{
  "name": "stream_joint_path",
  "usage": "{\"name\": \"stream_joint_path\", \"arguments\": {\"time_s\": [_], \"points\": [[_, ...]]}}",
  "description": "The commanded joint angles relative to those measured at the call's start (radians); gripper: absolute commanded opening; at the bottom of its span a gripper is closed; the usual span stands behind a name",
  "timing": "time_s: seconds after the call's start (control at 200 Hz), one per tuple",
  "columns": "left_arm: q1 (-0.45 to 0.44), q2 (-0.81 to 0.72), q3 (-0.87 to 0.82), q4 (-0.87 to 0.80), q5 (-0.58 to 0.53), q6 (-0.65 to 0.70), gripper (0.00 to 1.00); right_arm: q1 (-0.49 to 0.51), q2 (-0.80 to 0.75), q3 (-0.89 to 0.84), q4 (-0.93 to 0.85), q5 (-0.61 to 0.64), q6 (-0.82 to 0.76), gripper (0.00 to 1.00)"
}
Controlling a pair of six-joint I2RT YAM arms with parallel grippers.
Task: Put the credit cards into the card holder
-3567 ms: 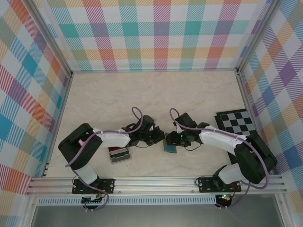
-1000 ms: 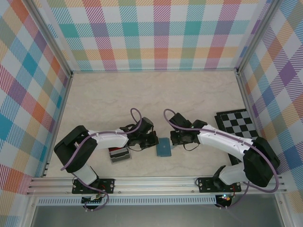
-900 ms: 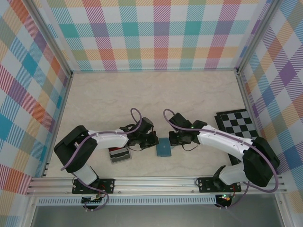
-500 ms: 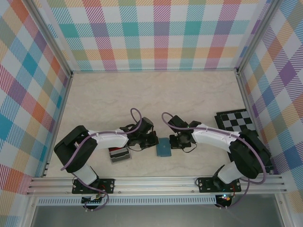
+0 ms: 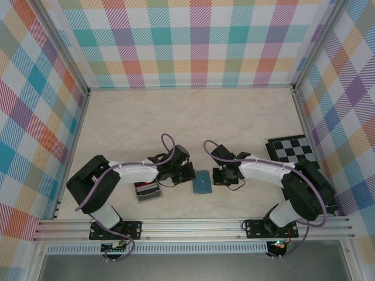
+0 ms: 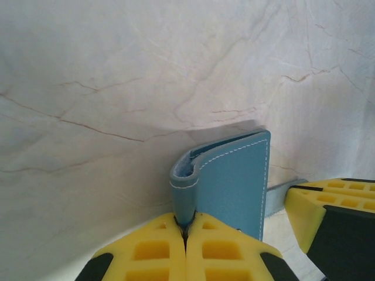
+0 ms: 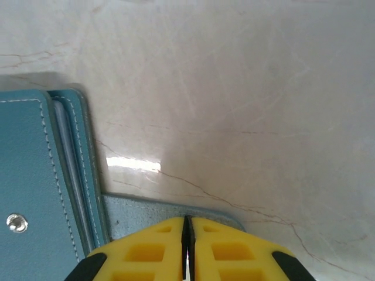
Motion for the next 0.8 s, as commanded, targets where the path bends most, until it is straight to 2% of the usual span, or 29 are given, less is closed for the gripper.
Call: {"name": "stream_joint_path", "arguments": {"time_s": [0.0, 0.04, 0.17, 0.23, 0.38, 0.415, 0.655, 0.715, 0.795], "points": [[0.038, -0.009, 0.002, -0.146, -0.058, 0.072, 0.03, 0.006, 0.07, -0.05, -0.006, -0.003, -0.025, 0.12], [0.042, -0.004, 0.022, -0.184, -0.056, 0.088, 0.06, 0.008, 0.08, -0.041, -0.019, -0.002, -0.018, 0.13], [0.047, -0.01, 0.095, -0.292, -0.018, 0.117, 0.27, 0.017, 0.074, -0.015, -0.06, -0.015, 0.017, 0.14], [0.047, -0.039, 0.137, -0.347, -0.018, 0.141, 0.32, 0.016, 0.051, 0.001, -0.071, -0.022, 0.034, 0.17], [0.049, -0.156, 0.223, -0.502, -0.102, 0.165, 0.47, 0.016, -0.021, 0.088, -0.113, -0.019, 0.042, 0.23], [0.05, -0.192, 0.226, -0.526, -0.124, 0.158, 0.53, 0.014, -0.038, 0.107, -0.115, -0.015, 0.043, 0.25], [0.078, -0.475, 0.203, -0.675, -0.269, 0.152, 0.73, 0.013, -0.102, 0.203, -0.11, -0.031, 0.033, 0.36], [0.098, -0.546, 0.175, -0.696, -0.303, 0.151, 0.8, 0.013, -0.107, 0.206, -0.09, -0.067, 0.025, 0.4], [0.139, -0.62, 0.135, -0.733, -0.348, 0.138, 0.84, 0.014, -0.104, 0.21, -0.036, -0.164, 0.006, 0.42]]}}
